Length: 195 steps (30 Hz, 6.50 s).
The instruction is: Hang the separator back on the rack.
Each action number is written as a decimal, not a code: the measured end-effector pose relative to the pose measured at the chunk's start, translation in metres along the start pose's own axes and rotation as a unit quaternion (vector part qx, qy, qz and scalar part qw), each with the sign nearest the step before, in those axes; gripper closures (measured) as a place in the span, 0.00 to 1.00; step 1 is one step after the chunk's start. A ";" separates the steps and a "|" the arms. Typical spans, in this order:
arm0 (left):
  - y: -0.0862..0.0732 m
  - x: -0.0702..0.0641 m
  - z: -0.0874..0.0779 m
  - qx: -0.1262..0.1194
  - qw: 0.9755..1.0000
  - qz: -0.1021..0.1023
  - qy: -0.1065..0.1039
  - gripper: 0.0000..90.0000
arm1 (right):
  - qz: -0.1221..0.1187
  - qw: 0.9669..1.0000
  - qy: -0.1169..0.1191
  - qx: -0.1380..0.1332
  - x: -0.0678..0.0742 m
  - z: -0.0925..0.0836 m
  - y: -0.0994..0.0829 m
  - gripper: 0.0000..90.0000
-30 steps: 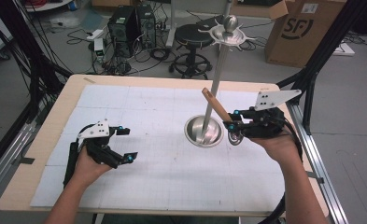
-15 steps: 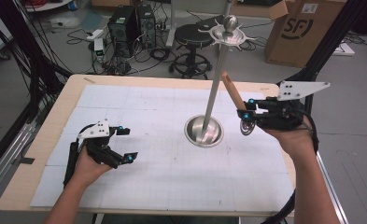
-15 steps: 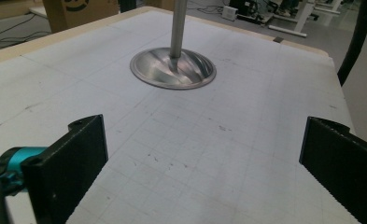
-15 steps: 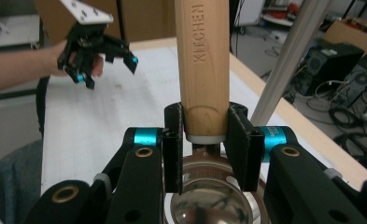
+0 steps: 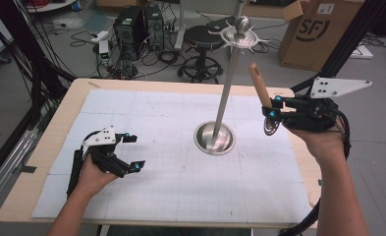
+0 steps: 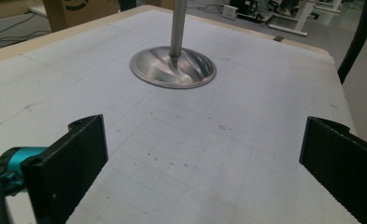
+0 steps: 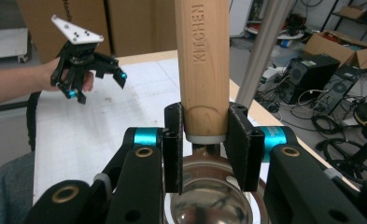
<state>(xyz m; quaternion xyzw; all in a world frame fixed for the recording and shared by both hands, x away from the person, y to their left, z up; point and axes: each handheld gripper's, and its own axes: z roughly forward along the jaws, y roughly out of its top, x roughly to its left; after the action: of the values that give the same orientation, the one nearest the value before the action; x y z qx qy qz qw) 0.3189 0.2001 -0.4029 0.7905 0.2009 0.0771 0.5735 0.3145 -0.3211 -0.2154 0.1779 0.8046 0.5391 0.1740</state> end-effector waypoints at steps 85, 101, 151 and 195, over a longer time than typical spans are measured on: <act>0.000 -0.001 0.002 0.006 1.000 0.004 0.003 0.02 | 0.061 0.997 -0.005 0.041 -0.049 0.031 0.010 0.77; 0.000 -0.001 0.002 0.005 1.000 0.003 0.002 0.02 | 0.064 0.997 -0.005 0.047 -0.048 0.038 0.013 0.77; 0.001 -0.001 0.000 -0.001 1.000 0.002 -0.001 0.02 | 0.013 1.000 -0.005 0.016 -0.008 0.035 -0.003 0.40; 0.000 -0.003 -0.001 0.001 1.000 0.001 -0.006 0.02 | 0.086 0.996 -0.008 0.006 0.035 0.069 -0.138 0.22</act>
<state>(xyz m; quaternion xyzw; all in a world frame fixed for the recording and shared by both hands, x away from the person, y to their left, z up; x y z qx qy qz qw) 0.3161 0.1998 -0.4023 0.7919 0.1968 0.0722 0.5735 0.3029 -0.2976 -0.3713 0.2520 0.7880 0.5460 0.1321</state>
